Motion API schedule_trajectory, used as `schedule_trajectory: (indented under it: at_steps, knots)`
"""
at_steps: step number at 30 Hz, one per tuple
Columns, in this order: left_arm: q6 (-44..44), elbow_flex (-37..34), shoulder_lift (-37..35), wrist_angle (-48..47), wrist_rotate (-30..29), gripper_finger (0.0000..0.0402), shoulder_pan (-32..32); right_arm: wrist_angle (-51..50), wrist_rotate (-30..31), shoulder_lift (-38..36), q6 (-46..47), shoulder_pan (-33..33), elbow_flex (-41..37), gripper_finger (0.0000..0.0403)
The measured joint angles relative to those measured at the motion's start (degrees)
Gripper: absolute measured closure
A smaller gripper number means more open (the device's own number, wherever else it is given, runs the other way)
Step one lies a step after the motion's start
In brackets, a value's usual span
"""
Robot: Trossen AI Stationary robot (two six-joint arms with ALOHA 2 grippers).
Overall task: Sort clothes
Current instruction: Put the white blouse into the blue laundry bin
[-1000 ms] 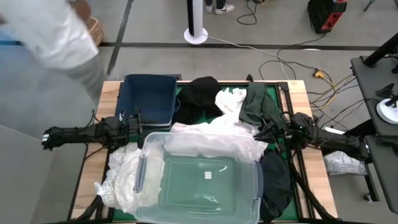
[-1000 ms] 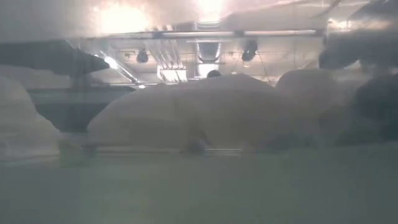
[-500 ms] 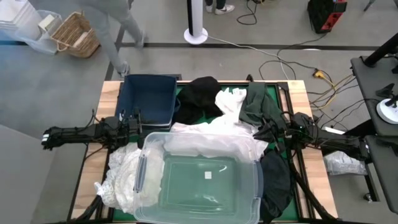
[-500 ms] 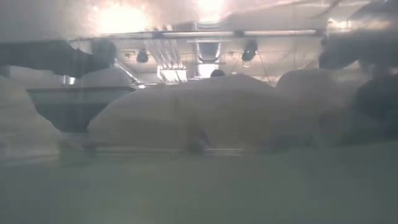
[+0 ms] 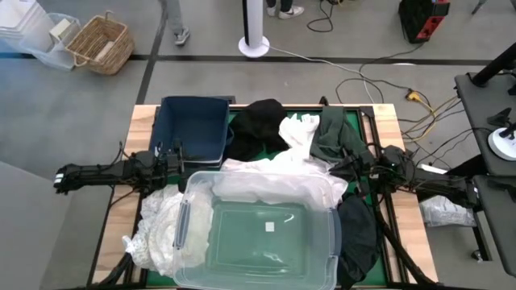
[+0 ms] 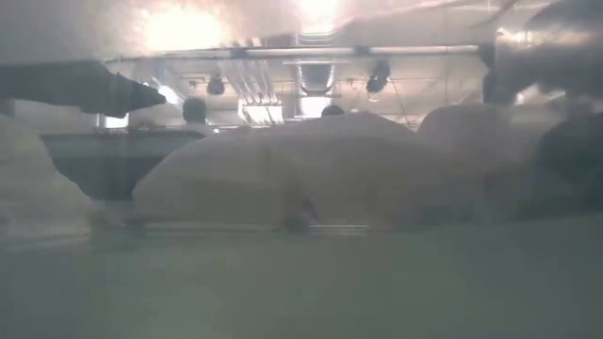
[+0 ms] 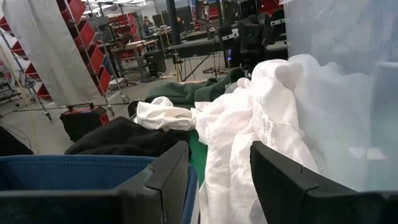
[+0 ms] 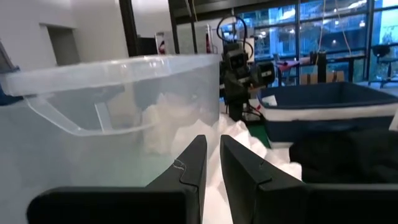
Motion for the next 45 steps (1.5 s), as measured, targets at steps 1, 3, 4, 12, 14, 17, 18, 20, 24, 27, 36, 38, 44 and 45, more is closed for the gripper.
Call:
schedule_trajectory:
  at_steps: [1,3,4,12,14,17,18,20,24,27,36,38,44,45]
  knots:
    - [-0.06,0.00,-0.01,0.09,0.00,0.0248,0.00,0.33,0.00,0.00,-0.01,0.00,0.00,0.0364]
    - [-0.41,0.00,-0.02,0.45,0.00,0.0248,-0.01,0.58,0.09,0.00,0.03,0.00,0.00,0.0364]
    - [-0.62,0.00,0.00,0.73,0.02,0.0248,-0.05,0.67,0.12,0.00,0.01,0.00,0.00,0.0364]
    - [-1.55,0.00,-0.02,5.60,0.00,0.0248,-0.05,1.00,1.40,0.00,-0.28,-0.01,0.00,0.0364]
    - [-1.54,0.00,-0.02,5.55,-0.03,0.0248,-0.05,0.99,1.40,0.00,-0.18,0.00,0.01,0.0364]
    - [-1.57,0.00,-0.01,6.58,-0.06,0.0248,-0.05,1.11,1.40,0.00,-0.08,0.00,0.01,0.0364]
    - [-1.58,0.00,0.00,7.52,-0.04,0.0248,-0.05,1.38,1.40,0.00,-0.08,0.00,0.00,0.0364]
    - [-1.57,0.00,-0.02,10.11,-0.08,0.0248,-0.05,1.82,1.42,0.00,-0.08,0.00,0.00,0.0364]
    - [-0.41,0.05,-0.03,13.08,-2.52,0.0248,0.01,4.47,4.03,0.00,-0.06,0.00,0.00,0.0364]
    - [-0.08,2.10,0.02,13.10,-8.13,0.0248,0.02,7.07,9.98,0.00,0.21,0.00,0.00,0.0364]
    - [-0.07,15.88,-0.02,11.49,-14.64,0.0248,-0.03,16.65,24.45,0.02,6.39,-0.02,0.00,0.0364]
    - [-0.06,19.63,-0.02,9.35,-14.64,0.0248,-0.03,19.21,24.75,0.00,5.54,-0.02,0.01,0.0364]
    - [-4.94,30.26,0.02,-0.67,-14.63,0.0248,-0.07,19.01,25.23,0.70,2.19,-0.02,4.25,0.0364]
    - [-6.08,31.50,0.02,-2.32,-14.65,0.0248,-0.05,19.06,25.36,1.17,0.73,-0.02,5.44,0.0364]
